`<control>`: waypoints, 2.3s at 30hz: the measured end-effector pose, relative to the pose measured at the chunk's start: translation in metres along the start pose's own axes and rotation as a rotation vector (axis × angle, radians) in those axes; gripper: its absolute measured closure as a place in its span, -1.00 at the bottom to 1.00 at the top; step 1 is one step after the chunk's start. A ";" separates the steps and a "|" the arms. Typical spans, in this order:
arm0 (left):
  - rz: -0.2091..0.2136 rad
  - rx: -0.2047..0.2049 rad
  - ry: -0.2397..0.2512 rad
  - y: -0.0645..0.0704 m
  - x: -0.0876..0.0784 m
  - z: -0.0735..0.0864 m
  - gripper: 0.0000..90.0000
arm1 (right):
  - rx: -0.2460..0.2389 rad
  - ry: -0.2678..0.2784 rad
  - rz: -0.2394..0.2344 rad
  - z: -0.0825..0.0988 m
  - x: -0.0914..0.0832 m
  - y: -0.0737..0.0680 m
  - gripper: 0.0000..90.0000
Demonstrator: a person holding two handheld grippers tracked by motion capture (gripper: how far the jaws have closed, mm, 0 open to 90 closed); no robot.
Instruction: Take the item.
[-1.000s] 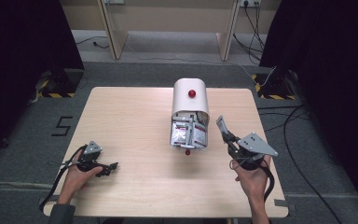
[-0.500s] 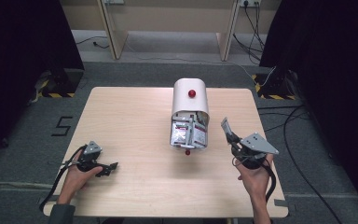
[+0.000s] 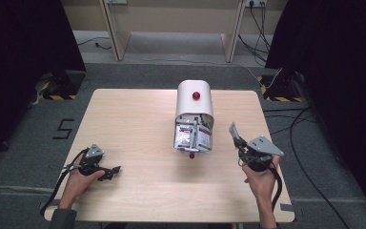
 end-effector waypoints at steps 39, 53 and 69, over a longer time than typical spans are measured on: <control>0.000 0.000 0.000 0.000 0.000 0.000 -1.00 | 0.062 -0.178 -0.008 0.061 0.040 0.017 0.89; 0.001 0.000 0.000 0.000 0.000 0.000 -1.00 | 0.071 -0.201 -0.041 0.068 0.052 0.014 0.89; 0.000 0.000 0.000 0.000 0.000 0.000 -1.00 | 0.103 -0.220 -0.064 0.072 0.062 0.014 0.82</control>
Point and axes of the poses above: each handheld gripper's, and its own axes: x roughly forward along the jaws, z roughly out of its underside, y roughly to its right, the point moved 1 cm from there along x, roughly forward along the jaws, and after that the axes turned 10 degrees about y, right-handed, at the moved point
